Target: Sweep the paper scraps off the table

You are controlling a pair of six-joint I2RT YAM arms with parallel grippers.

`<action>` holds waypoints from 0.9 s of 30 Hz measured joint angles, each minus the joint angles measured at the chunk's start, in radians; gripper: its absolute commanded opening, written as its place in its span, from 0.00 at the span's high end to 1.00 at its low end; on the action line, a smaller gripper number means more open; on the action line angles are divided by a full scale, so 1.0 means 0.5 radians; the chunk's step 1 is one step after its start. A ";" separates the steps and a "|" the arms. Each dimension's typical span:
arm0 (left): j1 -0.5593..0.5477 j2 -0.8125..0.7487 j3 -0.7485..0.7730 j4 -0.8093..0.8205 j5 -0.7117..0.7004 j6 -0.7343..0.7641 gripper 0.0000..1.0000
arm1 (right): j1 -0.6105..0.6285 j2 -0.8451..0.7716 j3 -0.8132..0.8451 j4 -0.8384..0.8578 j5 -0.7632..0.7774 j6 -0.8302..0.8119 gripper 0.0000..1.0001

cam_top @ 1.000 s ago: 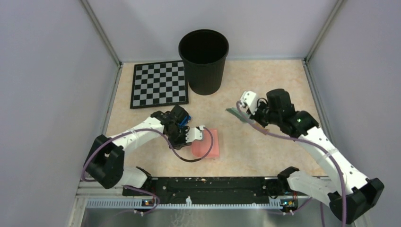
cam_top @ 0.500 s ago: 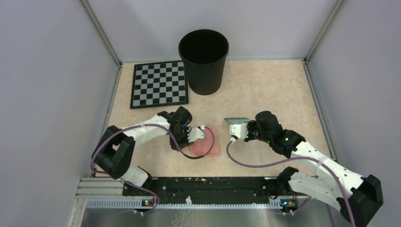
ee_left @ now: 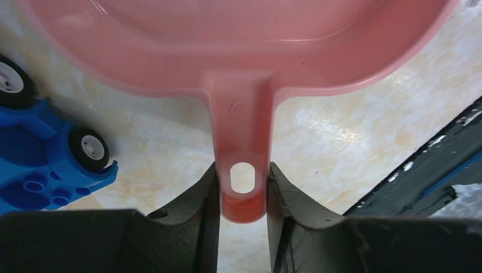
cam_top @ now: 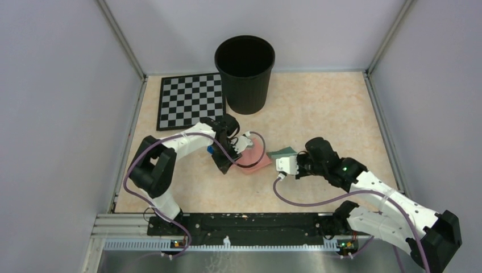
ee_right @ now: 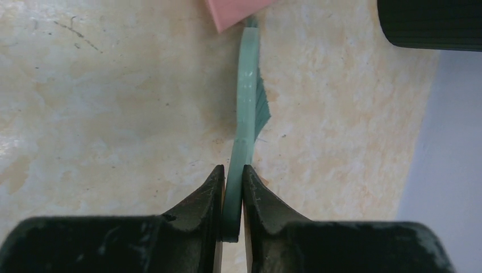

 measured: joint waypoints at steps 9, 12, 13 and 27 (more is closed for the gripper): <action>0.000 0.071 0.123 -0.159 0.039 -0.105 0.68 | 0.012 0.021 0.003 -0.163 -0.093 0.230 0.53; 0.000 0.071 0.121 -0.206 0.008 -0.088 0.68 | 0.012 0.024 0.029 -0.256 -0.101 0.296 0.46; 0.000 0.071 0.117 -0.211 -0.005 -0.071 0.67 | 0.012 0.026 0.046 -0.289 -0.108 0.315 0.42; 0.000 0.048 0.053 -0.169 -0.113 0.175 0.30 | -0.134 0.076 0.193 -0.381 -0.161 0.866 0.21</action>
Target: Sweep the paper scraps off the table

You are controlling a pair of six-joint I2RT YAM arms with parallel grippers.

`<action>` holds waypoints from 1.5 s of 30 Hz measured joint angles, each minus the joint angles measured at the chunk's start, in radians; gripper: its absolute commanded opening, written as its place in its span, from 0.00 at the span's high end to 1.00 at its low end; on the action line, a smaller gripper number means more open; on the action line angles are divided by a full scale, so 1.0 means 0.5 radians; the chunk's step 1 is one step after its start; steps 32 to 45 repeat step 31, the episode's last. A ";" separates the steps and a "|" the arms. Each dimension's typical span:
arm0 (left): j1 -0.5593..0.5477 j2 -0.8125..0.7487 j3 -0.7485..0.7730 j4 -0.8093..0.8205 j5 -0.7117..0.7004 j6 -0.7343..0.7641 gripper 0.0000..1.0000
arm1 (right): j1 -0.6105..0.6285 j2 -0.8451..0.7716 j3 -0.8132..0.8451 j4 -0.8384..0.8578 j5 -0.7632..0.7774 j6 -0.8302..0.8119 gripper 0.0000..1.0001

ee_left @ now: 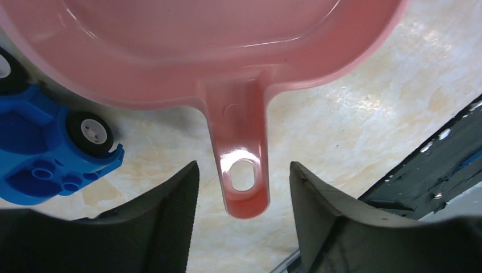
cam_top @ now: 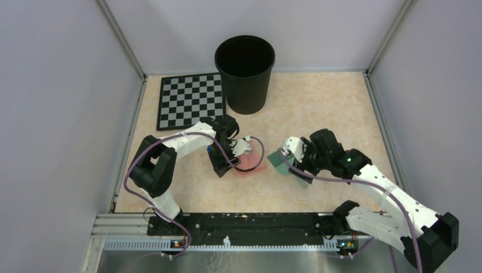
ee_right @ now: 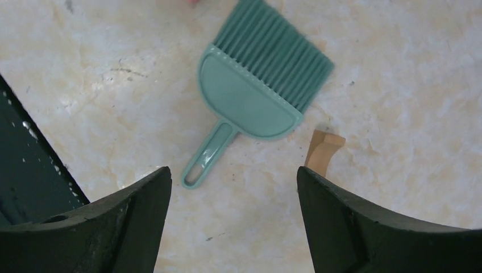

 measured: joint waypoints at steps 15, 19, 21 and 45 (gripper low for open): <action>0.301 -0.596 0.086 0.273 0.182 0.157 0.11 | -0.524 0.389 0.526 0.146 0.058 0.866 0.07; 0.449 -0.676 0.086 0.471 0.307 -0.137 0.01 | -0.584 0.501 0.716 0.146 0.121 0.997 0.07; 0.526 -0.676 0.063 0.569 0.399 -0.312 0.01 | -0.597 0.542 0.820 0.091 0.199 1.072 0.07; 0.771 -0.676 -0.022 0.761 0.507 -0.648 0.01 | -0.603 0.631 1.154 0.034 0.603 1.299 0.07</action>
